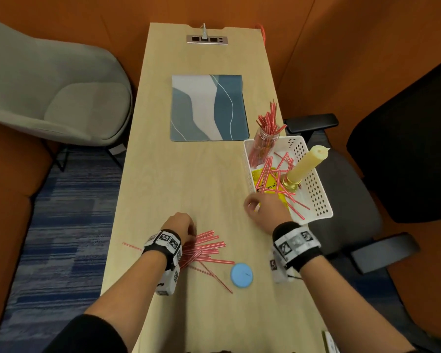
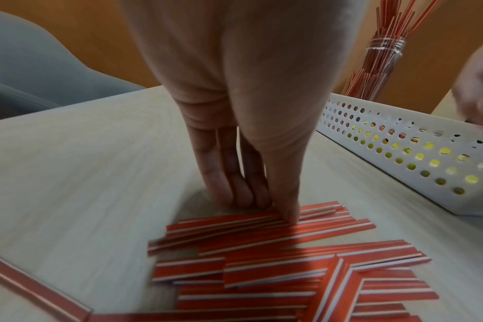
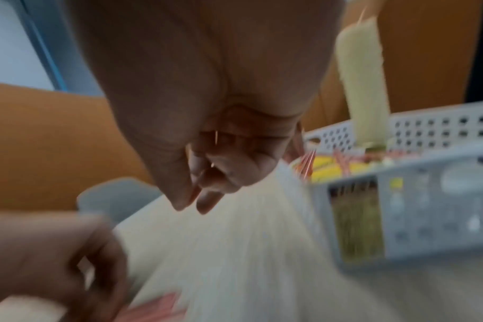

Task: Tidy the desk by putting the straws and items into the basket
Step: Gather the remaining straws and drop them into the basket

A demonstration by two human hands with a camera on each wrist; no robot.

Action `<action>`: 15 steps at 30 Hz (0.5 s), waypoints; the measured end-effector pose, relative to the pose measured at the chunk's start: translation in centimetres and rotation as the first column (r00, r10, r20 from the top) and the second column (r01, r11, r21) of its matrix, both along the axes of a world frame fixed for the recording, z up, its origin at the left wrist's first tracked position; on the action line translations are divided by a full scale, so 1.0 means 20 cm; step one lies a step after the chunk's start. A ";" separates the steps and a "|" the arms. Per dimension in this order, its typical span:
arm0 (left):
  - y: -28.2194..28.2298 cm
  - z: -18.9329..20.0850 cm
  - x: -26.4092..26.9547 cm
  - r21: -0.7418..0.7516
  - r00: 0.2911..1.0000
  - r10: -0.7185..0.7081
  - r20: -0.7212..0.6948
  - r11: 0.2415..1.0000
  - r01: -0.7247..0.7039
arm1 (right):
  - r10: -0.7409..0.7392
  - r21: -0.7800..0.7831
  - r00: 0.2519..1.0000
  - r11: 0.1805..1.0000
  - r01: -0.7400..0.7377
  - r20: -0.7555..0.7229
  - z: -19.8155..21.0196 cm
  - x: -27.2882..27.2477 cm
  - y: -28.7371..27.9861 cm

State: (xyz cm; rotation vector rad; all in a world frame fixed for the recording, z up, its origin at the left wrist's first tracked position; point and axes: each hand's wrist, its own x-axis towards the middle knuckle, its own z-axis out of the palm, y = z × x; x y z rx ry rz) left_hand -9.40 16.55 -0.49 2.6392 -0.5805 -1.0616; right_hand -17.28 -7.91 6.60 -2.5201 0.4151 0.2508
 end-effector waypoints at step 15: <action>0.04 0.00 0.02 -0.161 0.997 0.023 0.075 0.987 -0.011 | 0.118 0.008 0.965 0.993 -0.119 -0.233 -0.43 -0.20 0.44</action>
